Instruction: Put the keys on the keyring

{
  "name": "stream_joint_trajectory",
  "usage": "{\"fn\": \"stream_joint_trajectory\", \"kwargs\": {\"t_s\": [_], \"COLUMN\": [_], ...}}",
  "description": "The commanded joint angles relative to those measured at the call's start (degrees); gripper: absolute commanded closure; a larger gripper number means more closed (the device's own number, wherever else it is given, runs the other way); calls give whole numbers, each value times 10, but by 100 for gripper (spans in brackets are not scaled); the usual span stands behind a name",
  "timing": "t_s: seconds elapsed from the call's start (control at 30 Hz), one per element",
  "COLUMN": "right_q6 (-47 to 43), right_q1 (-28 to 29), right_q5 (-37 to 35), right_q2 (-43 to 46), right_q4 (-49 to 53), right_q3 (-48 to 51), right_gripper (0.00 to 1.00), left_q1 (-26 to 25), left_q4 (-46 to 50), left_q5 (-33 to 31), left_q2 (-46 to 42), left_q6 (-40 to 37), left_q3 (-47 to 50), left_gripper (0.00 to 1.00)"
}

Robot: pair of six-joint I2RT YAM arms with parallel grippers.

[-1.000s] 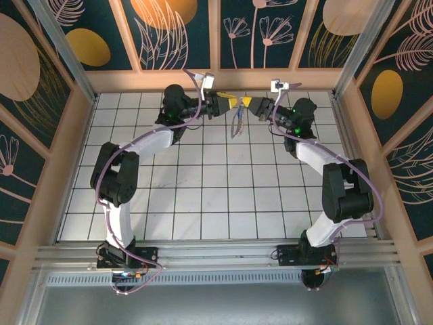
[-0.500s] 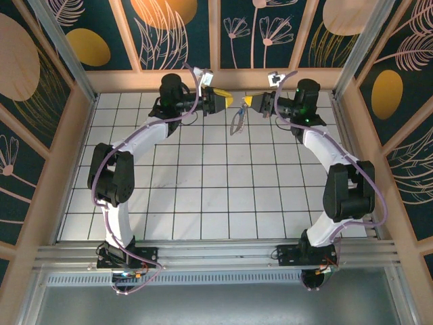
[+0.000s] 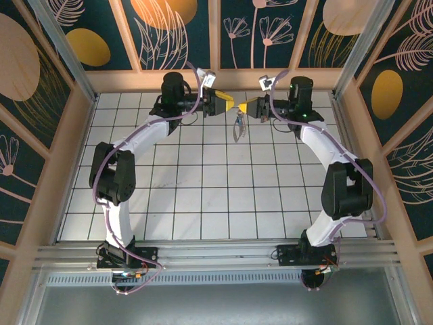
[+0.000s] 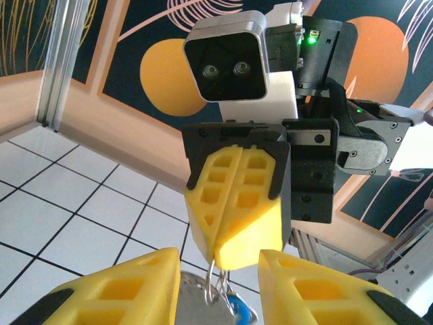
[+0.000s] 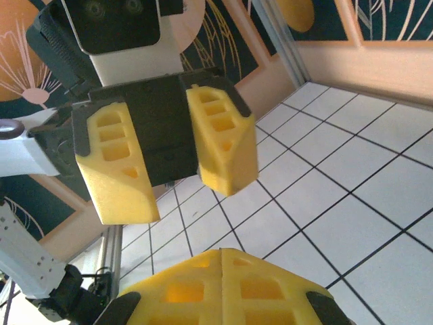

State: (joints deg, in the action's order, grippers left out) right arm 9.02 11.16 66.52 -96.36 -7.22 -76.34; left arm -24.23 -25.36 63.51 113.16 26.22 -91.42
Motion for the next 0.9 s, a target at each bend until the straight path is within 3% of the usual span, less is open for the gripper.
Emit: {"fn": "stream_joint_trajectory", "kwargs": {"t_s": [0.0,0.87], "right_q6": [-15,29], "right_q1": [7,-3], "right_q5": [26,23], "right_q2": [-6,12], "right_q4": [-2,-65], "right_q3": [-25,1], "right_gripper": [100,100], "left_q1": [-7,-11], "left_q4": [-13,-61], "left_q5": [22,35], "left_q2": [9,2], "left_q6": [4,18], "left_q3": [-13,26], "left_gripper": [65,69]}}
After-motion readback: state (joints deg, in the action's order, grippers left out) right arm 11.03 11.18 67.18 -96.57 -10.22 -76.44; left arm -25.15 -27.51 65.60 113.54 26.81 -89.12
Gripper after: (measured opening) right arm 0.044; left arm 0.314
